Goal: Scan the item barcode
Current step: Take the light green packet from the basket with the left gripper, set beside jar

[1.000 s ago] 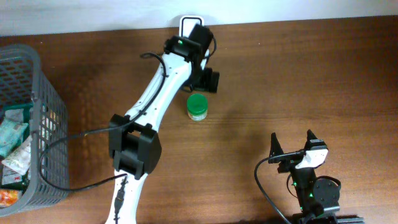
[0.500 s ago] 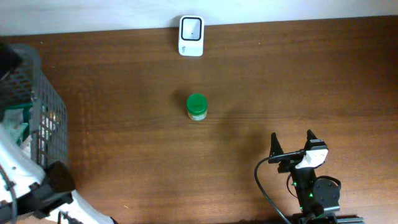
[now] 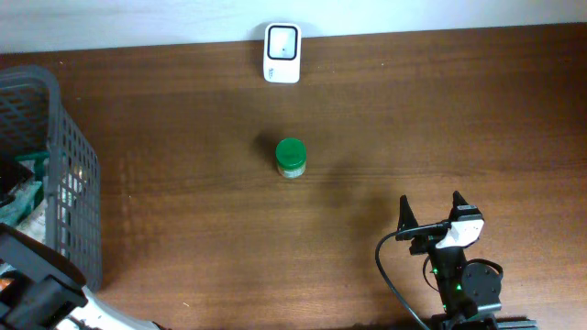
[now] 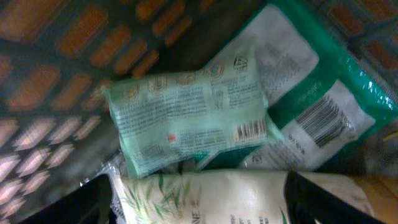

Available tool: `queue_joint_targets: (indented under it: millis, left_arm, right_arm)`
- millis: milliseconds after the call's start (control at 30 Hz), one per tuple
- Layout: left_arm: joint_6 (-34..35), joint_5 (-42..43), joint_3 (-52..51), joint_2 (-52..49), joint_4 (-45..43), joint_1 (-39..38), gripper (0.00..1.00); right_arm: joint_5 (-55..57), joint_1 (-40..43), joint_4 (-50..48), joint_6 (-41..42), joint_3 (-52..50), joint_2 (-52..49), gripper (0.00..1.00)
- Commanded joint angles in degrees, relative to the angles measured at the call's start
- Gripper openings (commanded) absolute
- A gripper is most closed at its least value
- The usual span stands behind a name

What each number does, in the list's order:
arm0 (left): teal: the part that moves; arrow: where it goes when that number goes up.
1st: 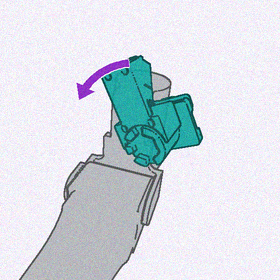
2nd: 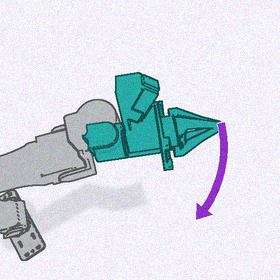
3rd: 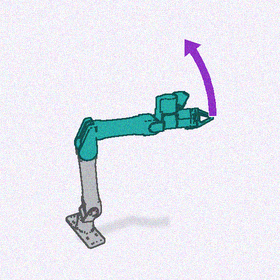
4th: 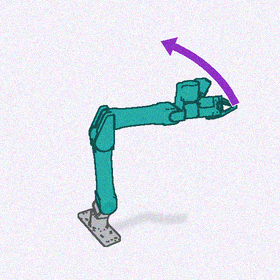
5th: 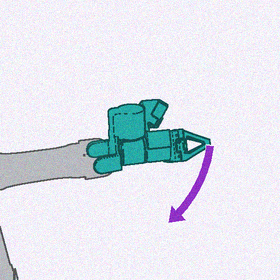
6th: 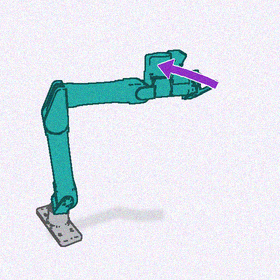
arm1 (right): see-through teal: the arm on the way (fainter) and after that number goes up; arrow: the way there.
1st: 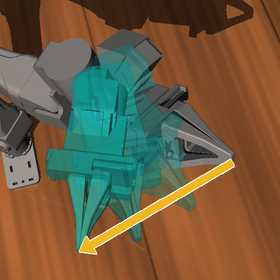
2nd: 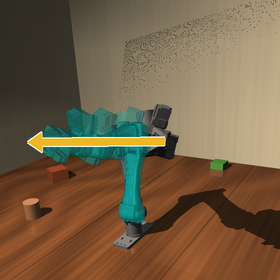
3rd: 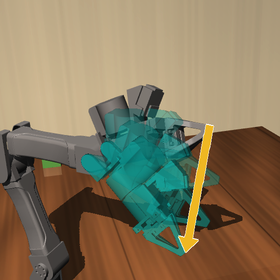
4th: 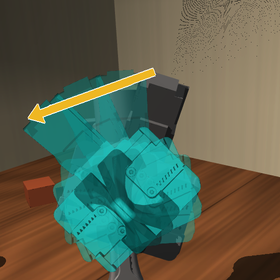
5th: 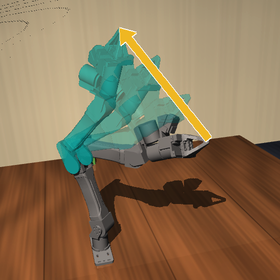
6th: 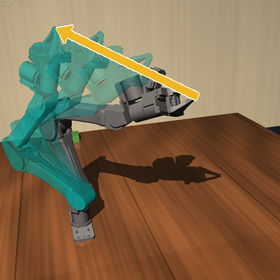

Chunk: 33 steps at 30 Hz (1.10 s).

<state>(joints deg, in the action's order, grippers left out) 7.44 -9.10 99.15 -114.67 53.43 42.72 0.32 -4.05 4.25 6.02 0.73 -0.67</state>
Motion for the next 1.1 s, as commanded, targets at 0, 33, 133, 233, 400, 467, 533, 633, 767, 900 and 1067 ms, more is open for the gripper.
queue_joint_targets:
  millis: [0, 33, 133, 233, 400, 467, 533, 633, 767, 900, 1067]
  left_arm:
    - [-17.9, 1.2, -1.9, 0.1, -5.2, 0.1, 0.88]
    - [-24.5, 2.2, -3.0, 0.1, -6.4, 0.1, 0.89]
    - [-33.1, 2.2, -6.6, 0.0, -10.8, 0.1, 0.93]
    - [-37.8, 2.2, -6.9, -1.5, -13.8, 0.1, 0.95]
    - [-39.2, 2.3, -6.9, -7.3, -14.4, 0.0, 0.84]
    - [-39.2, 2.2, -6.9, -8.1, -14.7, 0.0, 0.60]
    - [-39.2, 2.1, -6.8, -8.1, -15.0, 0.0, 0.36]
    - [-39.2, 1.8, -6.6, -5.6, -14.4, -0.3, 0.06]
    - [-35.3, 1.8, -4.7, 3.8, -14.4, -1.7, 0.08]
    - [-26.1, 5.4, -0.7, 17.5, -17.7, -3.8, 0.07]
    - [-26.1, 14.2, -0.7, 35.7, -26.7, -15.3, 0.12]
  right_arm:
    - [-0.1, 0.3, 0.2, 0.2, -0.4, 0.3, 0.98]
    - [-0.1, 0.3, 0.2, 0.2, -0.4, 0.3, 0.98]
    - [-0.1, 0.3, 0.2, 0.2, -0.4, 0.3, 0.98]
    - [-0.1, 0.3, 0.2, 0.2, -0.4, 0.3, 0.98]
    - [-0.1, 0.3, 0.2, 0.2, -0.4, 0.3, 0.98]
    - [-0.1, 0.3, 0.2, 0.2, -0.4, 0.3, 0.98]
    - [-0.1, 0.3, 0.2, 0.2, -0.4, 0.3, 0.98]
    - [-0.1, 0.3, 0.2, 0.2, -0.4, 0.3, 0.98]
    - [-0.1, 0.3, 0.2, 0.2, -0.4, 0.3, 0.98]
    - [-0.1, 0.3, 0.2, 0.2, -0.4, 0.3, 0.98]
    - [-0.1, 0.3, 0.2, 0.2, -0.4, 0.3, 0.98]
